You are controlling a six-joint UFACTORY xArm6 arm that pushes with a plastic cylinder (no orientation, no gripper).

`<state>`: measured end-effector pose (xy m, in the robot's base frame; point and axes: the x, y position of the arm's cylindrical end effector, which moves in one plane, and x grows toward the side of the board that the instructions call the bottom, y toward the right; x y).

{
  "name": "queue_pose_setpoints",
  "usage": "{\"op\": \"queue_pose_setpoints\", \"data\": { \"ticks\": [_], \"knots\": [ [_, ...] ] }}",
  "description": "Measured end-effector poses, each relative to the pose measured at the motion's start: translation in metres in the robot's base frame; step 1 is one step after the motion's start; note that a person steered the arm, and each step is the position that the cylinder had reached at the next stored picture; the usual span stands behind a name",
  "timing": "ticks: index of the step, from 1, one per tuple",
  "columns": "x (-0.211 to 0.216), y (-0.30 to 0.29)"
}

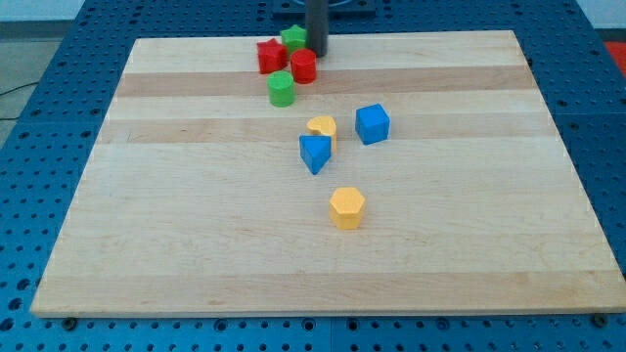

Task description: Move green star to the top left

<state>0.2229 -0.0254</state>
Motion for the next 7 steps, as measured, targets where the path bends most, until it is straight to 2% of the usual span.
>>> {"op": "queue_pose_setpoints", "data": {
  "ticks": [1,2,3,4,5,7],
  "knots": [
    [-0.013,0.028],
    [-0.023,-0.022],
    [-0.014,-0.091],
    [-0.014,-0.112],
    [-0.013,-0.186],
    [0.004,-0.135]
  ]
}}
